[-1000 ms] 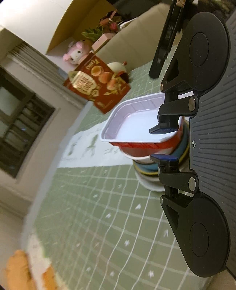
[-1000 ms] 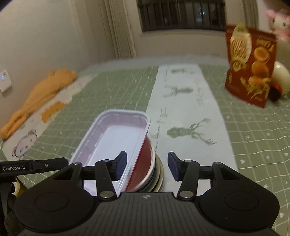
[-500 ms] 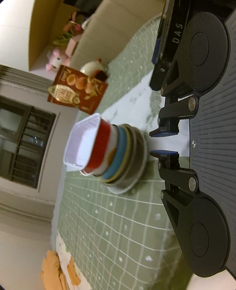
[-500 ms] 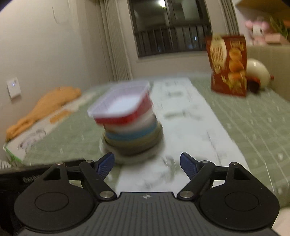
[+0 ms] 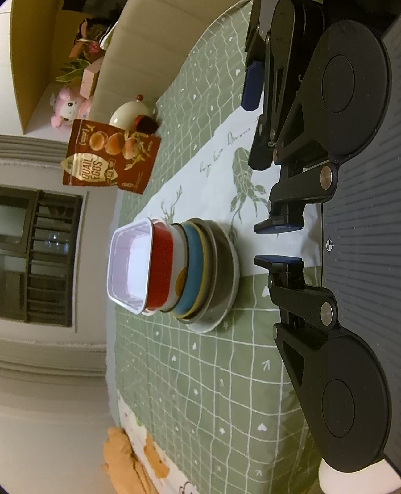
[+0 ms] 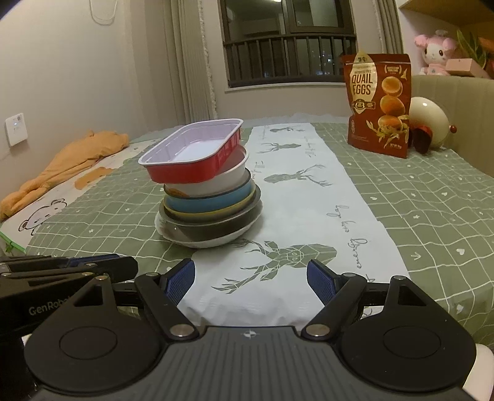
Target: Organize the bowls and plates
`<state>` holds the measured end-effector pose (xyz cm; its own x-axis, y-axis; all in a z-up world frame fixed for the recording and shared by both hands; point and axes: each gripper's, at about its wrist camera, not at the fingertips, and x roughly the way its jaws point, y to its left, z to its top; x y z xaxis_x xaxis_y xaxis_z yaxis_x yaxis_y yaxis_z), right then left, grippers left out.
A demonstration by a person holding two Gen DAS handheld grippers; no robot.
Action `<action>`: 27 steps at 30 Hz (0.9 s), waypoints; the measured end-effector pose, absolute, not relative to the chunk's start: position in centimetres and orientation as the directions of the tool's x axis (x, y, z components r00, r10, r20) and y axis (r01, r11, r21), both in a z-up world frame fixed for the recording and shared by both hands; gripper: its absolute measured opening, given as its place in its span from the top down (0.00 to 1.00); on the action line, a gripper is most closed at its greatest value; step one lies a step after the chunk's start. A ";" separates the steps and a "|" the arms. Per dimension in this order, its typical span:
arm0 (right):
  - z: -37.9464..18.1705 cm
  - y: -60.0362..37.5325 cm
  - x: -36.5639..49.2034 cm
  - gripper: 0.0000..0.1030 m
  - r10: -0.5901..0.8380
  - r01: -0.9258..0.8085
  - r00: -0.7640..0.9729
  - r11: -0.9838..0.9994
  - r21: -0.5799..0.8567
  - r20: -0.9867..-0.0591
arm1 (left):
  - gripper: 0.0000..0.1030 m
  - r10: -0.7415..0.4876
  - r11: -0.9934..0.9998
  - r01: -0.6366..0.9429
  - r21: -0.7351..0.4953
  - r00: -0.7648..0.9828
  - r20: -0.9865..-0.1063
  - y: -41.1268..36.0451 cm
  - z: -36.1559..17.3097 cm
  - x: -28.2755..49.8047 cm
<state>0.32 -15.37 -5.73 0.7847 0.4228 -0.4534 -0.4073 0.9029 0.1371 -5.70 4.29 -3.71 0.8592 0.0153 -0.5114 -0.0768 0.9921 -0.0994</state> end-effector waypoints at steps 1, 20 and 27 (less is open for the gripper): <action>-5.8 -15.4 0.4 0.22 0.425 -0.408 0.781 0.902 0.141 -0.457 | 0.83 0.021 0.992 -0.080 -0.094 0.859 -0.512 4.2 -3.7 -5.6; -6.4 -15.1 0.7 0.22 0.430 -0.415 0.766 0.898 0.144 -0.478 | 0.83 0.057 0.992 -0.106 -0.063 0.844 -0.533 4.2 -4.0 -5.4; -6.4 -15.0 0.7 0.22 0.431 -0.417 0.765 0.898 0.142 -0.478 | 0.83 0.056 0.992 -0.108 -0.065 0.843 -0.534 4.2 -4.1 -5.4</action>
<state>0.67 -14.97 -6.42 0.7653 0.4311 -0.4780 -0.4168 0.8978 0.1424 -5.45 4.18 -4.08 0.8433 0.0565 -0.5345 -0.1076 0.9921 -0.0650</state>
